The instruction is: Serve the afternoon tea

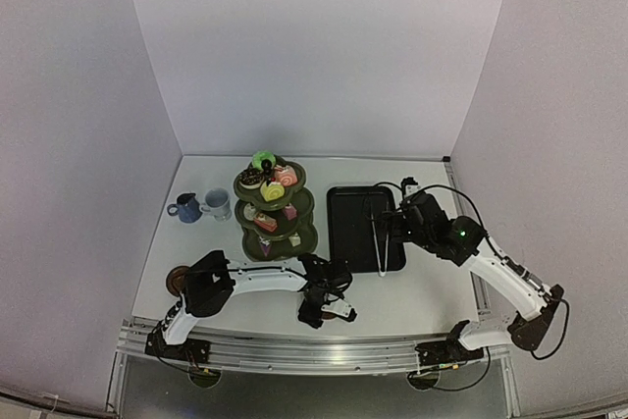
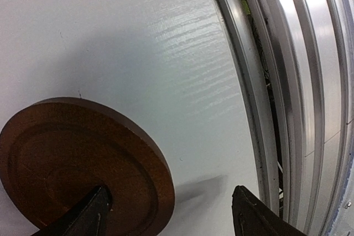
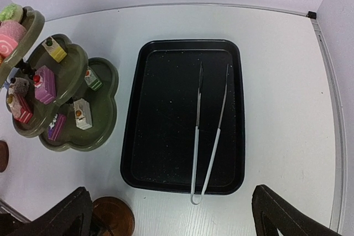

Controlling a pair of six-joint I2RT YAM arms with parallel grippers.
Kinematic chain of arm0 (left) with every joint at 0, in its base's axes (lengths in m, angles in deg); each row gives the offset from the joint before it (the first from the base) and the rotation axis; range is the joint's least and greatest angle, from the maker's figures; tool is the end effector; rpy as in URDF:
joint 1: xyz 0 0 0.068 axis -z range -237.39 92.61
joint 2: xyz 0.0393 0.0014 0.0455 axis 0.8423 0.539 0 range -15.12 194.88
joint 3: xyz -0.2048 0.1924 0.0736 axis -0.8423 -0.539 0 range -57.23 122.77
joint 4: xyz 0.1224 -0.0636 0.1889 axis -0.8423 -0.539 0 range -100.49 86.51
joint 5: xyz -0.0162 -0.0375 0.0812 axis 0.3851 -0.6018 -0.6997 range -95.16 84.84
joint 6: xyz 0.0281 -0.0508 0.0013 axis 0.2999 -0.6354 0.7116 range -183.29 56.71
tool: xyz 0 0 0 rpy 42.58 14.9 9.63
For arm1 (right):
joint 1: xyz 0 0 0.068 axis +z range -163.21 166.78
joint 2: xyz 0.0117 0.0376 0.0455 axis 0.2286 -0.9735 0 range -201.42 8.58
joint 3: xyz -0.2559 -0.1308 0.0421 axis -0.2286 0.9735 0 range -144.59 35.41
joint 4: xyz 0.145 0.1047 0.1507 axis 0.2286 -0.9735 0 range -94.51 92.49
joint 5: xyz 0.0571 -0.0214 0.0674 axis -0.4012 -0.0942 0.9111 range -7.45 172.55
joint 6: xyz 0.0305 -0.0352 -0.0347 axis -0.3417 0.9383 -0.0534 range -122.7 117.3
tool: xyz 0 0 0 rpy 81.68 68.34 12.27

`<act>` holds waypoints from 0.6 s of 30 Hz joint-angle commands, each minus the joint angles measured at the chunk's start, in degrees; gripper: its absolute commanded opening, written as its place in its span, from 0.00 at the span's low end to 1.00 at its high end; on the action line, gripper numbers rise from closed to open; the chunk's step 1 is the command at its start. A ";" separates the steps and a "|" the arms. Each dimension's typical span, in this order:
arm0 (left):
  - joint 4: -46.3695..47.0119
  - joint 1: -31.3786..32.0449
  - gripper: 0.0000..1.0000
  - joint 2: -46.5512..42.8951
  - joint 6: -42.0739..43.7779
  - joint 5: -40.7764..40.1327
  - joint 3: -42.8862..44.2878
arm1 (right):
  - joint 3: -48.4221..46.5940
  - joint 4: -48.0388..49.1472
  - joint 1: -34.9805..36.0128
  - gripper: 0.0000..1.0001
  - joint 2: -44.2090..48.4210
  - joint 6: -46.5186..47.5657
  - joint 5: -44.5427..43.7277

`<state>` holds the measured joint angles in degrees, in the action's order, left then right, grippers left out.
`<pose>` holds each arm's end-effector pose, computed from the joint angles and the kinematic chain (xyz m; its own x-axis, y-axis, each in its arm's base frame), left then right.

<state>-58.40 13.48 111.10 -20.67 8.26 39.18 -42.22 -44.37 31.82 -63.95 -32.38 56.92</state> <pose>0.1266 -0.3942 0.1721 0.3867 0.8945 -0.2242 0.9024 -0.4172 -0.1077 0.1735 0.1483 0.3873 -0.6119 0.0190 -0.7907 -0.1231 0.9852 0.1190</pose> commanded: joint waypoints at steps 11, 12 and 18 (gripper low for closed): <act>-22.12 -10.44 0.79 -22.48 -1.70 -2.46 -2.48 | -8.36 -0.27 -1.18 0.98 -7.97 0.62 2.38; -23.42 -12.36 0.79 -25.85 -0.79 -3.07 -7.44 | -8.09 -0.26 -1.18 0.98 -8.04 -0.18 2.36; -29.84 -25.60 0.76 -44.07 0.27 -0.29 -23.10 | -4.63 -0.16 -1.10 0.98 -6.77 -7.93 0.08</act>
<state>-77.94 -6.82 77.22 -21.59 6.63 22.79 -48.47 -44.49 30.82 -71.62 -34.16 58.72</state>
